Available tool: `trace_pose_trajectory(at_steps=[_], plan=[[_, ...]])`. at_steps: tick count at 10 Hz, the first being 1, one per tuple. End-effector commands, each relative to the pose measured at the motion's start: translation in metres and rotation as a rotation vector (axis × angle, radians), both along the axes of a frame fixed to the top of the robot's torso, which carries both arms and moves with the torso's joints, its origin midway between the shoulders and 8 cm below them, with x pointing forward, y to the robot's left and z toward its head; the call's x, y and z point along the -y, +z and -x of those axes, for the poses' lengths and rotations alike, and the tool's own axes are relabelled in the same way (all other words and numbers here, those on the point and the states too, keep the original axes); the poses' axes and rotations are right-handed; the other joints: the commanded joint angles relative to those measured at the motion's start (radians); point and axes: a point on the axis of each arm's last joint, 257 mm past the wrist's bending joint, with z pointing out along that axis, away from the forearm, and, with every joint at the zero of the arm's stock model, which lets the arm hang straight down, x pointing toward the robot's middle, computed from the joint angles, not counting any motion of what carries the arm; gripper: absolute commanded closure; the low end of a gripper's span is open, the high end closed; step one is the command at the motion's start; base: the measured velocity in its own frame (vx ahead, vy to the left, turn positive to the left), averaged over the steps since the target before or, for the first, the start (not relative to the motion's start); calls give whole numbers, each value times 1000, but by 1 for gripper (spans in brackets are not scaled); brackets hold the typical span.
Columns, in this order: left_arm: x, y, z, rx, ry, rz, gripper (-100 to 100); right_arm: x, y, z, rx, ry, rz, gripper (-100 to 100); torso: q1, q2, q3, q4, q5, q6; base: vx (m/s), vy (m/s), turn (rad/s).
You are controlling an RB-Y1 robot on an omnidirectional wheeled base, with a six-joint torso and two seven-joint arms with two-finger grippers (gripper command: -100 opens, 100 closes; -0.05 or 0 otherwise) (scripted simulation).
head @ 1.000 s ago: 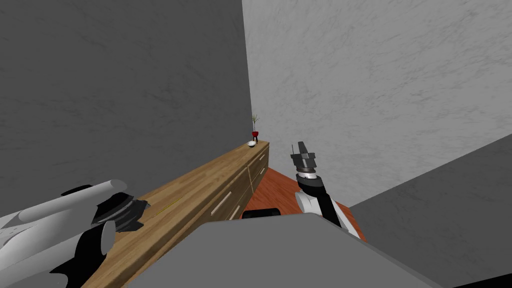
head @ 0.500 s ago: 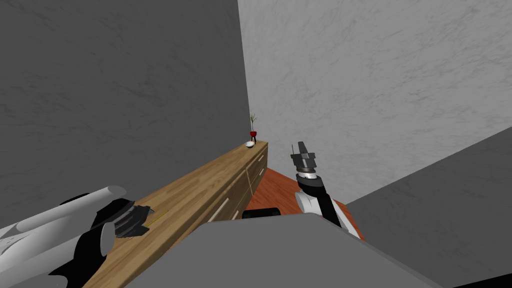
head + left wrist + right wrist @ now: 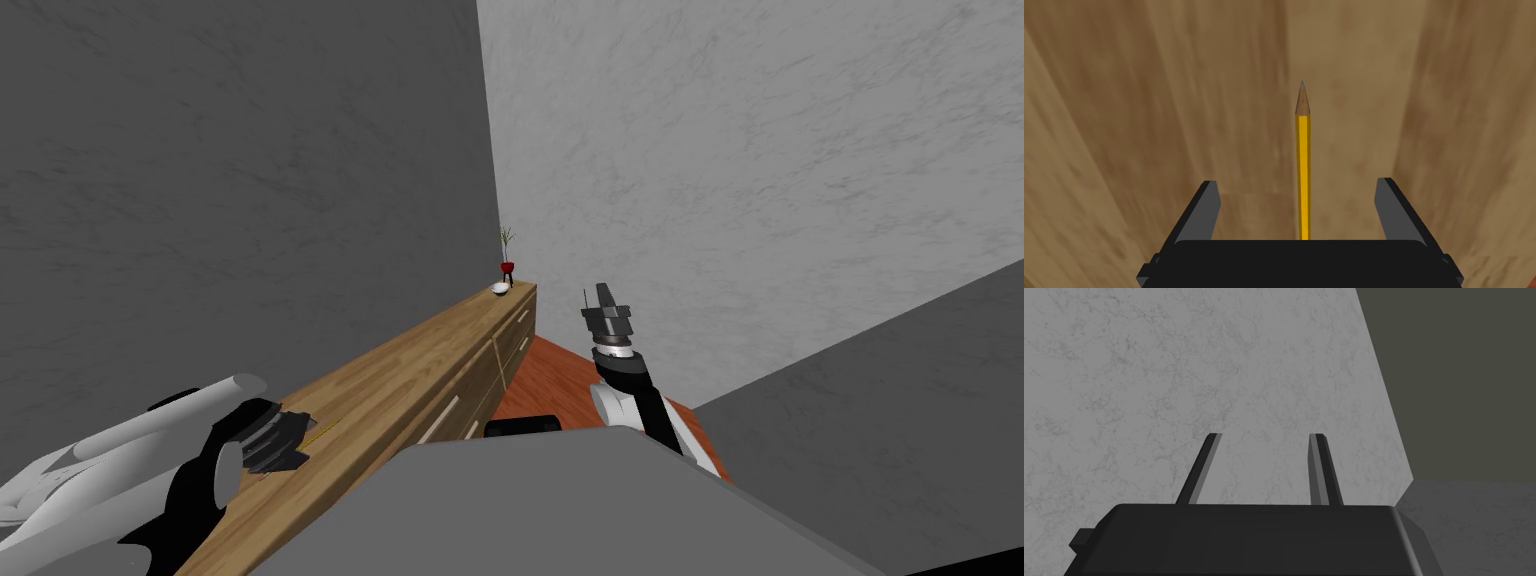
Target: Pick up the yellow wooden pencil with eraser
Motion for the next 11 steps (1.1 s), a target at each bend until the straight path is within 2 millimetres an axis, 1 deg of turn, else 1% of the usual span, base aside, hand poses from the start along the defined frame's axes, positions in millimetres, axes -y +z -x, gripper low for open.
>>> trace_pose_trajectory(at_steps=[1,2,6,7,8,9,10,11], plan=[[0,0,0,0,0,0,-100,0,0,0,0,0,0,0,0,0,0,0,0,0,-2,8,-1],[0,-1,0,1,0,-1,100,0,0,0,0,0,0,0,1,0,0,0,1,0,0,0,0],[0,-1,0,1,1,-1,100,0,0,0,0,0,0,0,1,-1,-1,0,1,1,0,0,0],[0,-1,0,1,1,-1,0,0,0,0,0,0,0,0,1,-1,-1,0,1,0,0,0,0],[-3,9,1,2,0,-4,100,0,0,0,0,0,0,0,1,-1,-1,0,1,0,2,-14,-14],[-6,20,3,1,2,-5,100,0,0,0,0,0,0,0,0,-1,0,0,0,0,7,-29,-16],[-4,13,2,2,1,-6,100,0,0,0,0,0,0,0,-1,-1,0,0,0,0,4,-12,-1],[-4,14,3,2,1,-5,0,0,0,0,0,0,0,0,0,-1,-1,0,0,0,0,0,0]])
